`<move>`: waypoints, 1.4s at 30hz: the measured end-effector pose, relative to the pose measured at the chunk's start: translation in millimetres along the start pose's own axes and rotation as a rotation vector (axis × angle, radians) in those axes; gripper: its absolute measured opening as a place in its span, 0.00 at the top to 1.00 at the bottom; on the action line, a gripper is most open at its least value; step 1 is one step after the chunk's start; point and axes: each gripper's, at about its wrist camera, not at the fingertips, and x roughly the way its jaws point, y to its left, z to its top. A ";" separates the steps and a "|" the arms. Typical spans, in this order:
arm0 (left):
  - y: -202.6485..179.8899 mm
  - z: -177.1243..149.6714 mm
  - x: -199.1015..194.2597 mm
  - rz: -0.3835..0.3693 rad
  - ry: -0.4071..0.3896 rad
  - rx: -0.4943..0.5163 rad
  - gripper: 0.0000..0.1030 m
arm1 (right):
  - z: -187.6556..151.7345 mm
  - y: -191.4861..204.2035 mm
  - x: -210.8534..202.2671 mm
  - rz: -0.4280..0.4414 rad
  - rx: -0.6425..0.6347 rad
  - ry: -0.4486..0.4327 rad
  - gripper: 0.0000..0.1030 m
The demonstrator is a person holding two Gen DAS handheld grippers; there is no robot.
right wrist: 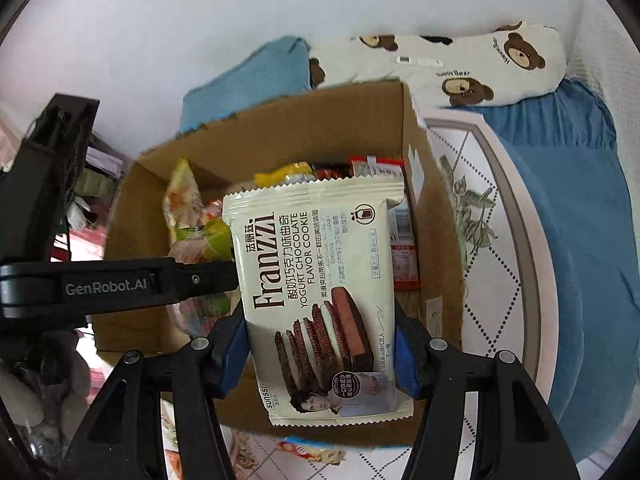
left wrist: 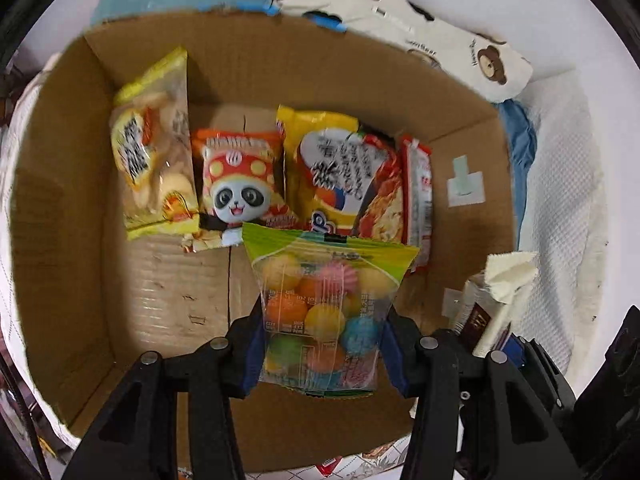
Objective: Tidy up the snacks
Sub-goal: 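Carry both packets into the box and open both tools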
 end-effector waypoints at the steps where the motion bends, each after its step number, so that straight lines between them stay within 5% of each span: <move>1: 1.9 0.3 3.0 -0.005 0.008 -0.005 0.55 | -3.5 -0.6 3.8 -0.003 -0.001 0.007 0.39; 5: 4.0 -4.8 12.3 -0.015 0.047 -0.008 0.53 | -8.5 -2.9 21.9 -0.022 -0.009 0.063 0.37; 7: 3.8 -8.2 11.4 -0.004 0.046 -0.001 0.43 | -9.3 -0.4 24.0 -0.061 -0.027 0.088 0.23; 8: 4.3 -8.8 10.3 -0.004 0.039 0.003 0.30 | -9.7 1.3 22.5 -0.067 -0.034 0.092 0.06; 10: 2.4 -10.5 5.3 0.004 0.024 0.021 0.13 | -10.9 3.5 22.8 -0.062 -0.036 0.114 0.05; 27: -6.6 -28.5 -38.1 0.171 -0.163 0.092 0.12 | -29.5 10.1 4.5 -0.139 -0.068 0.063 0.05; 42: -2.7 -72.8 -81.7 0.236 -0.425 0.115 0.12 | -57.7 18.7 -46.3 -0.157 -0.095 -0.111 0.05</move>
